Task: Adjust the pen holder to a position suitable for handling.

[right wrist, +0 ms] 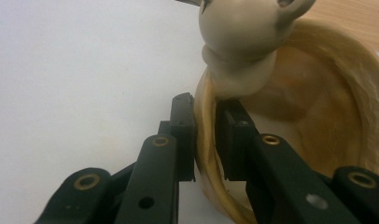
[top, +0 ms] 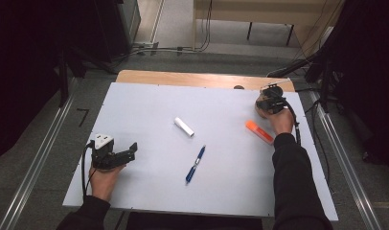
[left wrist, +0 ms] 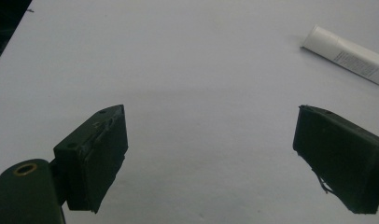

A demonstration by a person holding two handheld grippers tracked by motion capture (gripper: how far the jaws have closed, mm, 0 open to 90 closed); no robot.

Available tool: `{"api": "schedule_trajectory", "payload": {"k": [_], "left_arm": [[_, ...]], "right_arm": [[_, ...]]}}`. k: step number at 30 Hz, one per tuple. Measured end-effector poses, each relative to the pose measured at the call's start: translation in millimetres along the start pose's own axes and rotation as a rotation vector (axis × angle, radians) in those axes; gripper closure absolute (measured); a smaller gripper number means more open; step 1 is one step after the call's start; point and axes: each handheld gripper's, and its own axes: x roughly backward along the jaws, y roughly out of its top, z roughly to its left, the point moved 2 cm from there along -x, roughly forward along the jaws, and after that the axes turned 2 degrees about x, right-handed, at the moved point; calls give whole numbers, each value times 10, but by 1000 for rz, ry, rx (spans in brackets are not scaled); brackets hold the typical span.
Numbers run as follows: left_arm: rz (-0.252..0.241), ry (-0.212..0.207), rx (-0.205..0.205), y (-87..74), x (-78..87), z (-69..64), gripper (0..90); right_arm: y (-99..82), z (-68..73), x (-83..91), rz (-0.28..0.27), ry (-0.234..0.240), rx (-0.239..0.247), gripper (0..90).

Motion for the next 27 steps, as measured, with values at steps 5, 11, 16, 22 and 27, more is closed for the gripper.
{"api": "schedule_trajectory", "payload": {"k": [5, 11, 16, 22, 27], "left_arm": [[0, -1, 0, 0, -1, -2, 107], [2, -2, 0, 0, -10, -8, 107], [2, -3, 0, 0, -12, -9, 108], [4, -4, 0, 0, -15, -10, 107], [5, -4, 0, -3, -15, -15, 108]], "right_arm": [[1, 10, 11, 3, 11, 2, 769], [13, 89, 15, 1, 39, 31, 775], [39, 242, 5, 10, 79, 75, 774], [72, 520, -4, 25, 137, 162, 774], [68, 798, 10, 36, 185, 225, 774]]}}
